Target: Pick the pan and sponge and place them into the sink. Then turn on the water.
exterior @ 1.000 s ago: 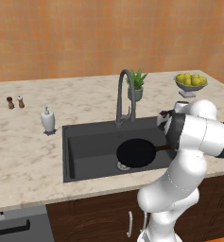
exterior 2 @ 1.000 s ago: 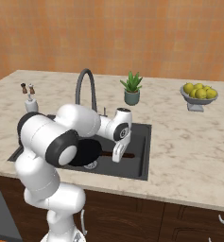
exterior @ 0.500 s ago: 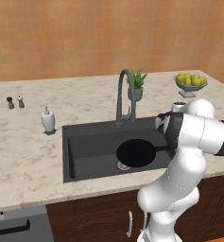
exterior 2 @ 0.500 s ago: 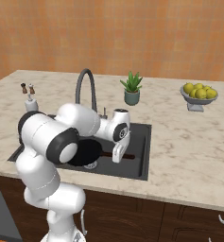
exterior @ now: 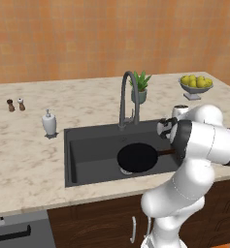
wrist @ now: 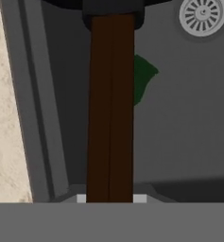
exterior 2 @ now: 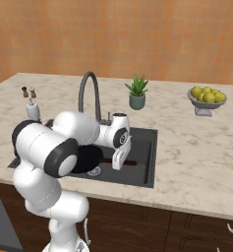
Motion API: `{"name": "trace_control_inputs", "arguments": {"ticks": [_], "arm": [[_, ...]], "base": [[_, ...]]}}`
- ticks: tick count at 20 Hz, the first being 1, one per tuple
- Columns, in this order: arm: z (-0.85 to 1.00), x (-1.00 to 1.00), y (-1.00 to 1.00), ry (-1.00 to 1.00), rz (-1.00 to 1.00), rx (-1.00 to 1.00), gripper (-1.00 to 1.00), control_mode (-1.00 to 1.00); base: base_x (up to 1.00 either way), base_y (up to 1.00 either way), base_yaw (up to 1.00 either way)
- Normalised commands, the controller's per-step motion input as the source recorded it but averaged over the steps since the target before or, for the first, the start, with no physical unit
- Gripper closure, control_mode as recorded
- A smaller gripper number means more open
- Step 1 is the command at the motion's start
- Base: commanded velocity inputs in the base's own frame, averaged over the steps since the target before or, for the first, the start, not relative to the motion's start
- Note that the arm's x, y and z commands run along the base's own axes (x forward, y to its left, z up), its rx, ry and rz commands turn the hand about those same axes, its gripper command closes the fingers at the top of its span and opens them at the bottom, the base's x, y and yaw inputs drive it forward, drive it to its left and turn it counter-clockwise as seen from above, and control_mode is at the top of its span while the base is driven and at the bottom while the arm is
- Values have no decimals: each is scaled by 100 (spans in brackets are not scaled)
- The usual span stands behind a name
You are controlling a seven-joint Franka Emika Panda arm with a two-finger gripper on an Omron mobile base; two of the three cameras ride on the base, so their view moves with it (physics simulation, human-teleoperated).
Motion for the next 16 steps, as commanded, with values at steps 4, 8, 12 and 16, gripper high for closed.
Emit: {"name": "trace_control_inputs", "arguments": {"ticks": [4, 8, 12, 16], "arm": [[18, -4, 24, -6, 3, 0, 100, -100], [4, 16, 8, -9, 0, 0, 100, -100], [0, 33, 14, -12, 0, 0, 100, -100], [0, 31, 5, -11, 0, -1, 100, -100]], "base": [[0, 0, 0], [0, 0, 0], [0, 0, 0], [0, 0, 0]]}}
